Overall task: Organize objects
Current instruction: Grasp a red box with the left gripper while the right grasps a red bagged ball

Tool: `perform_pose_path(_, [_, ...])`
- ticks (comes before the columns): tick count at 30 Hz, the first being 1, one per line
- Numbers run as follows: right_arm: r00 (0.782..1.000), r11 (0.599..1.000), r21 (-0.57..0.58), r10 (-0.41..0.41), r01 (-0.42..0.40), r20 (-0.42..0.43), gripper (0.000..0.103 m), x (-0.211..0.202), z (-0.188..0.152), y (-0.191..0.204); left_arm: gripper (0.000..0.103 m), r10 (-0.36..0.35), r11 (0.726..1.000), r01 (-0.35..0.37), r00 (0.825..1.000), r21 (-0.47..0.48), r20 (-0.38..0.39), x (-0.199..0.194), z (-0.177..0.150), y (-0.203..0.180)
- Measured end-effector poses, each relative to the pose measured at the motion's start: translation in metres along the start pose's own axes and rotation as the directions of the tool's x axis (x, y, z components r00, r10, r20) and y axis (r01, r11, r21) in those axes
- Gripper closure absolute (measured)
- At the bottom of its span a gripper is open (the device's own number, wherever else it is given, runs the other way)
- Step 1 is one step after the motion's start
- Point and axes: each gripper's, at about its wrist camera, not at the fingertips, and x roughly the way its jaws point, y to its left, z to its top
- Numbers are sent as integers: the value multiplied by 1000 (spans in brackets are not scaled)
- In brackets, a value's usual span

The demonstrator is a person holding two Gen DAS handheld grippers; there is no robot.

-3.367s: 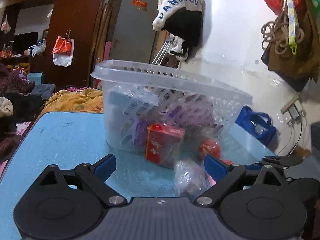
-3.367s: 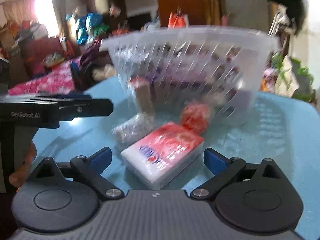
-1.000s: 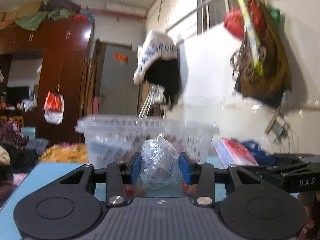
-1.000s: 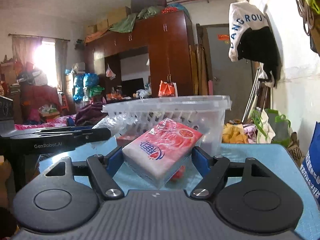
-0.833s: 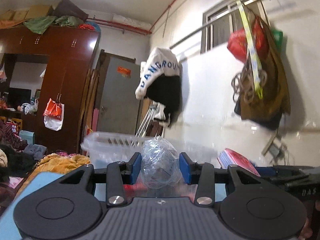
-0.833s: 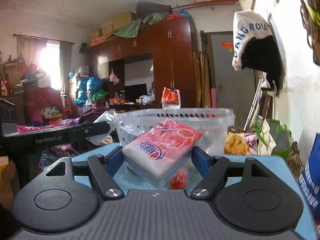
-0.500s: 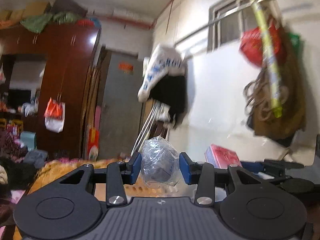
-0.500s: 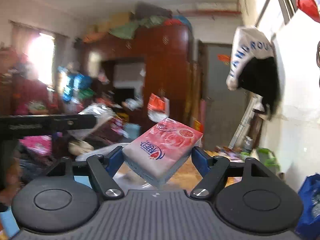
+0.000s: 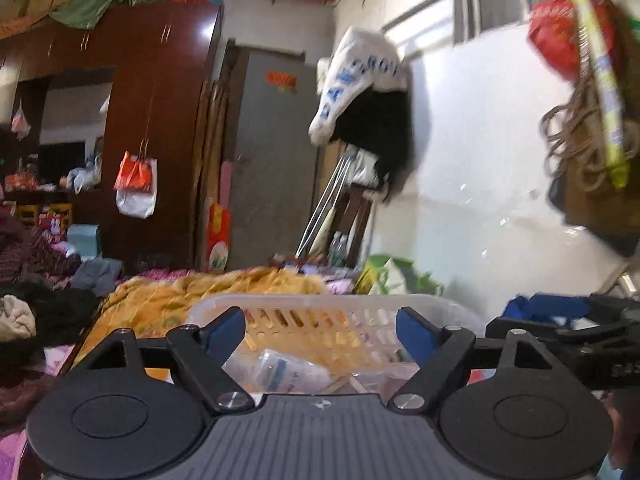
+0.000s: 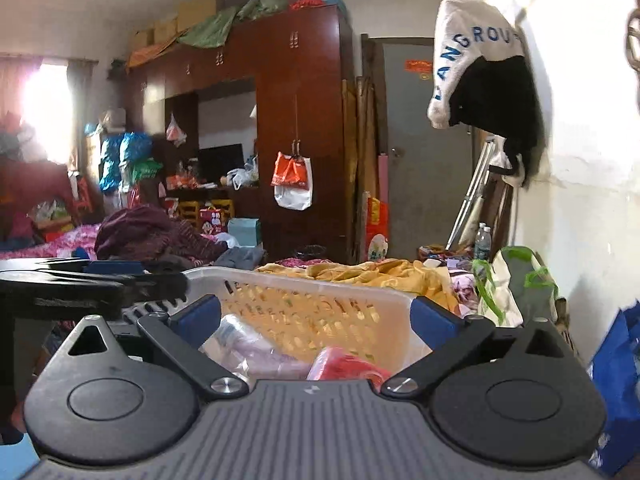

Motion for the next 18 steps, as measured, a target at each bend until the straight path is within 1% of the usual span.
perform_pose_path(3, [999,999,0,46,-46,20,0,-30,-21,4,10,1,999,-1,1000,32,-3,-31,-21,-5])
perform_pose_path(5, [998,998,5,64,-64,-4,0,-41,-38,6,9,5,999,-3,999,52,-45,-38,-37,-8])
perform_pose_path(7, [996,997,19,76,-75,-53,0,-40,-53,7,9,11,999,-7,995,43,-100,-40,-58,-5])
perform_pose_path(9, [993,996,44,87,-84,-78,0,-36,-67,7,9,8,1000,-5,987,21,-159,-31,-73,-2])
perform_pose_path(11, [992,995,55,84,-79,-98,0,-30,-74,6,9,9,1000,-8,978,5,-209,-15,-81,-1])
perform_pose_path(13, [992,997,51,62,-57,-114,0,-25,-79,7,10,44,999,-47,967,-5,-251,1,-86,2])
perform_pose_path(15, [990,998,58,37,-30,-137,0,-20,-80,6,12,63,997,-73,960,-26,-272,11,-88,5])
perform_pose_path(16, [988,997,69,36,-26,-147,0,-18,-81,4,12,66,996,-78,960,-34,-274,14,-88,6])
perform_pose_path(18, [985,995,94,55,-40,-163,0,-16,-85,-1,13,77,995,-91,958,-37,-276,18,-87,4])
